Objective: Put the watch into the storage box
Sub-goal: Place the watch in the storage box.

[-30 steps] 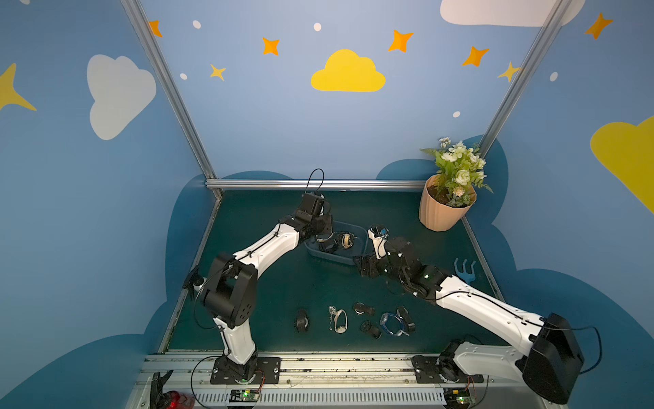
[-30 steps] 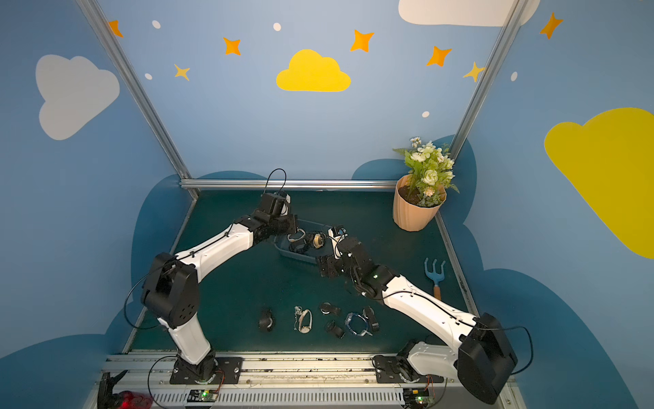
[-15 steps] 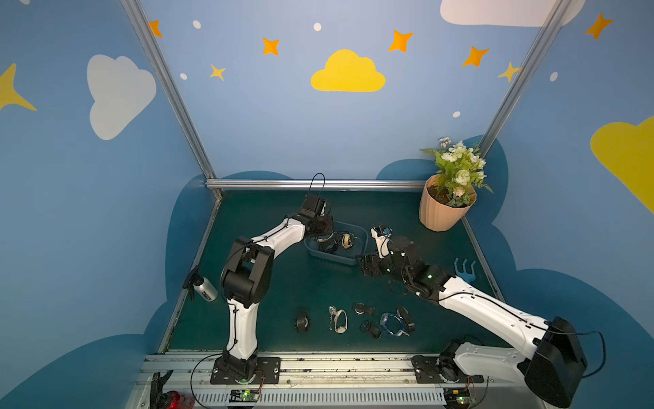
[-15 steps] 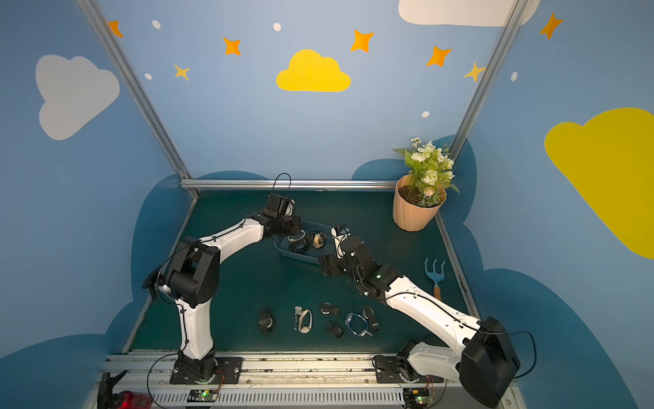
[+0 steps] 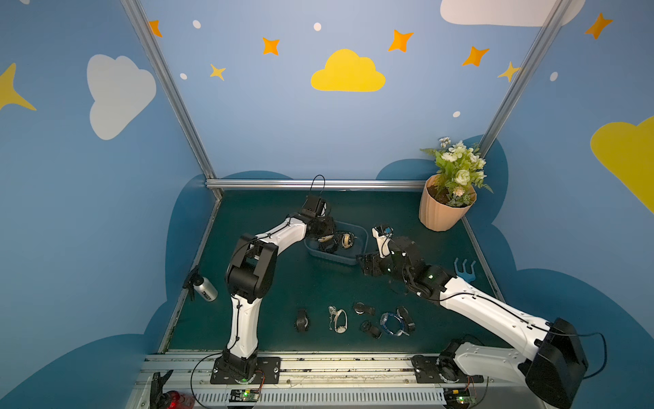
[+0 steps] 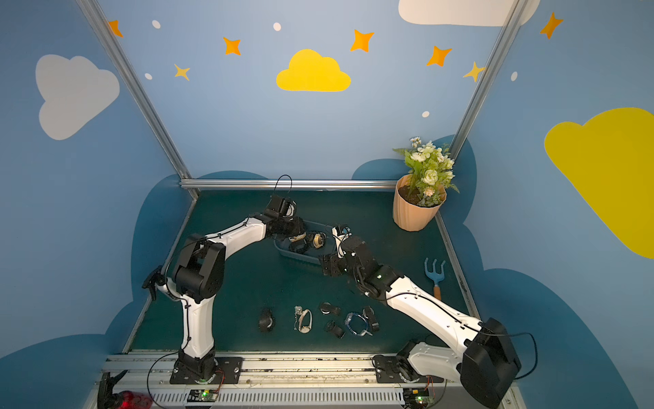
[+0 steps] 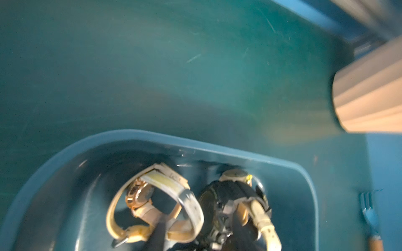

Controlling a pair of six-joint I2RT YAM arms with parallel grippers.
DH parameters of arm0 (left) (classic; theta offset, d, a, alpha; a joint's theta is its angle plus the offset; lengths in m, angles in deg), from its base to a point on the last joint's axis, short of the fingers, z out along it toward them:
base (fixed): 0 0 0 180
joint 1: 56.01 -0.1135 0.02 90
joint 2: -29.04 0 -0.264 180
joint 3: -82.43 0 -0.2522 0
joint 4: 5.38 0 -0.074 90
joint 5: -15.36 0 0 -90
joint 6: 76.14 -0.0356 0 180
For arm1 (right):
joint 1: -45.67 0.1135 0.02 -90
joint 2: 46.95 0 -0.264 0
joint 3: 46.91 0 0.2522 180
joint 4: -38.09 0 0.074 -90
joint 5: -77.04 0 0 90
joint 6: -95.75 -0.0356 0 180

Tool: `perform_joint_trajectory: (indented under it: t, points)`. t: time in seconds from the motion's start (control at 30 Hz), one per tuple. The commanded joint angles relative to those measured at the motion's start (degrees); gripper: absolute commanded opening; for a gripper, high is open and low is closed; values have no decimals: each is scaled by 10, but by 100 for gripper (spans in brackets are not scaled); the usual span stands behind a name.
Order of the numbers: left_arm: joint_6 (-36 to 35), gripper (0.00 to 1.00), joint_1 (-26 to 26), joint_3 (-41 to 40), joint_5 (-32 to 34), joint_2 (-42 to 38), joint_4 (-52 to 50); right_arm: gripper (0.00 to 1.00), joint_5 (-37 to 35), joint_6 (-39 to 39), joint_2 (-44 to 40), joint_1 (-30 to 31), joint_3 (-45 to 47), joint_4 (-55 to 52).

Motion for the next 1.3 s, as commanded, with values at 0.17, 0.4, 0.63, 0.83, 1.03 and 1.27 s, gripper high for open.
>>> perform_joint_trajectory:
  t: [0.17,0.4,0.63,0.83,1.03,1.27]
  points:
    - [2,90,-2,-35,-26,-108,26,83,-14,-13,-4,-3,-12,-26]
    - [29,100,-2,-130,-51,-215,101,83,-32,-37,20,-4,-19,-40]
    - [68,100,-1,-284,-71,-345,157,83,-48,-40,40,-4,-32,-93]
    - [70,100,12,-381,-82,-447,155,81,-50,-58,19,-5,-11,-167]
    - [62,100,39,-424,-72,-514,134,76,-28,-86,-32,-1,22,-252]
    - [62,100,49,-442,-59,-533,126,72,12,-104,-76,25,62,-304]
